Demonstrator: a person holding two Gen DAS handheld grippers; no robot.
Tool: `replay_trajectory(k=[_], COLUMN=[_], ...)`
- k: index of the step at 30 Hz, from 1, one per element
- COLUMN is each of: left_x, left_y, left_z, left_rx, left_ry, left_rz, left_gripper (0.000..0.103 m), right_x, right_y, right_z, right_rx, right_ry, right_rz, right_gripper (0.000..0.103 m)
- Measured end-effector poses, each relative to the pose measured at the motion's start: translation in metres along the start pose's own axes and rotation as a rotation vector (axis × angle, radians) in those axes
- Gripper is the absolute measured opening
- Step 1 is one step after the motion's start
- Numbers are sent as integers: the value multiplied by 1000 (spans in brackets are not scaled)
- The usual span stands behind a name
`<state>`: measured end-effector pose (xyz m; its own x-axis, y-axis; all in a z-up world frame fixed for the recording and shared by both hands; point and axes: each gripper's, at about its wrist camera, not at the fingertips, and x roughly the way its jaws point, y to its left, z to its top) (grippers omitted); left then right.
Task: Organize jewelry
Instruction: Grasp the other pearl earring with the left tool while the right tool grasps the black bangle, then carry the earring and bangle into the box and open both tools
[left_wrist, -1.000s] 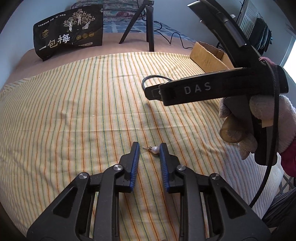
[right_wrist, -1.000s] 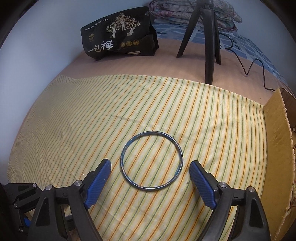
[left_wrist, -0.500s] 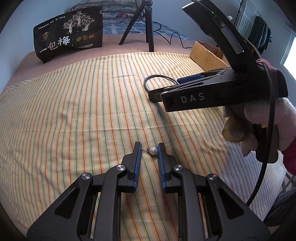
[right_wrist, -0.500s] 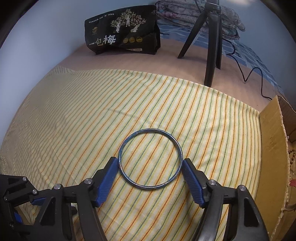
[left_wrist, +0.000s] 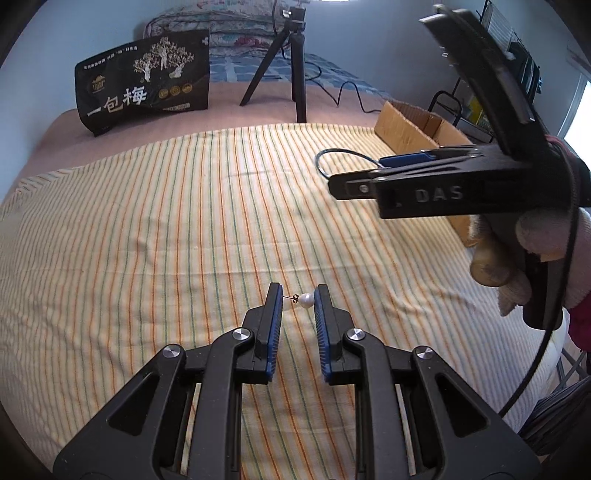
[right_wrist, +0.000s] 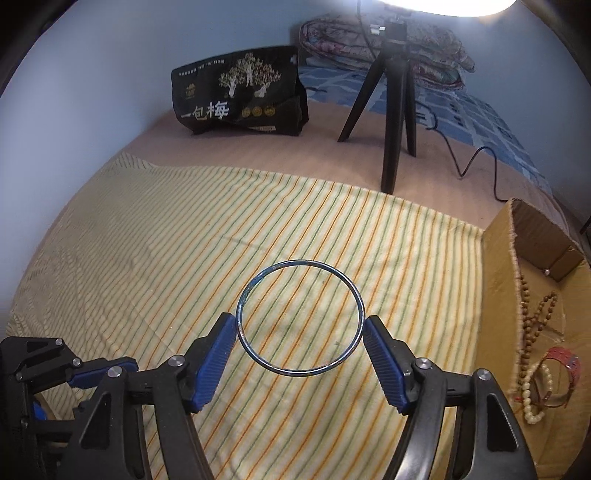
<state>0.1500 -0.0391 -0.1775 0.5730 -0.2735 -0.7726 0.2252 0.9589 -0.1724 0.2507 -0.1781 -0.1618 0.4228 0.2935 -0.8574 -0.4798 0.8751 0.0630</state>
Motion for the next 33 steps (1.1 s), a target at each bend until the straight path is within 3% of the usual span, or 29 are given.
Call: replay_trajectory(k=[17, 33], left_x=[-35, -38], left_y=[-25, -84], left_z=[28, 64], left_rx=[13, 82], left_ry=[-96, -154], left_rz=[-48, -115], left_gripper=[16, 16], right_x=[-80, -135], right_y=[-27, -103], right_z=[-9, -30], right_rx=[29, 161], right_ry=[-95, -163], right_rz=[-23, -117], right_gripper=[73, 73])
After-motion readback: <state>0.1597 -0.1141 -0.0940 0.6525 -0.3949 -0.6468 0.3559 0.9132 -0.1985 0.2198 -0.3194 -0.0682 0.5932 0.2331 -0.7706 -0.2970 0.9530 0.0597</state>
